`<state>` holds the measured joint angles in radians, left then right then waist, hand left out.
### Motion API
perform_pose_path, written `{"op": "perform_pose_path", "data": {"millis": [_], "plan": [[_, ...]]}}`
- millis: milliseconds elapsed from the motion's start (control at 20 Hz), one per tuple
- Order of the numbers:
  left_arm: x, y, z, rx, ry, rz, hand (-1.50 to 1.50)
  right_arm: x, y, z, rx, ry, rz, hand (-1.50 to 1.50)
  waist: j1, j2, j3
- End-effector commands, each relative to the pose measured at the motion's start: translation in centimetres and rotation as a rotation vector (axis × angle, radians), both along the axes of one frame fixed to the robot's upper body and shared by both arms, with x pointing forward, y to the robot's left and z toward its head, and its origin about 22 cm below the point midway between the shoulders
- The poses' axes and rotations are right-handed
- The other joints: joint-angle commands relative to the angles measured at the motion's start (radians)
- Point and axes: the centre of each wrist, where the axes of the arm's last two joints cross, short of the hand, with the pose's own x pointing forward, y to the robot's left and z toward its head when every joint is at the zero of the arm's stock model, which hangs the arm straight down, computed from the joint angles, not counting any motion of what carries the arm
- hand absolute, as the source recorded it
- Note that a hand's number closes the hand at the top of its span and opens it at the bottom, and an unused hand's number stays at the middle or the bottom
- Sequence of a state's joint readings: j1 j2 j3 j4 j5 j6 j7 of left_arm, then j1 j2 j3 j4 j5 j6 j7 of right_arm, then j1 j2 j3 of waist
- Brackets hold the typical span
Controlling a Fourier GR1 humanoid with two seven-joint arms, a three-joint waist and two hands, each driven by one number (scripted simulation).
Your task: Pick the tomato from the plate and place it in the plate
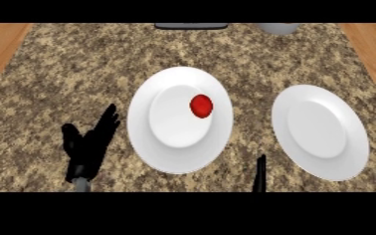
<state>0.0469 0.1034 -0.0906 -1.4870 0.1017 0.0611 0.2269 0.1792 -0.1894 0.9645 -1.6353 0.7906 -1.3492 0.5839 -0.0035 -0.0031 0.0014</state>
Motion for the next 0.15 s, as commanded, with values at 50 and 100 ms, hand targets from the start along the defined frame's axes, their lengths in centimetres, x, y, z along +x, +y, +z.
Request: {"op": "perform_pose_path", "data": {"millis": [50,100], "plan": [[1.3,1.9,-1.3,0.002,0.016,0.008,0.00,-3.1,1.3,0.1,-0.030,0.007,0.017,-1.50,-0.004,0.003,-0.002],[0.9,-0.6,-0.5,-0.002,0.029,-0.002,0.00,-5.0,1.8,-0.2,-0.014,0.023,0.011,-1.50,-0.003,0.002,-0.002]]}}
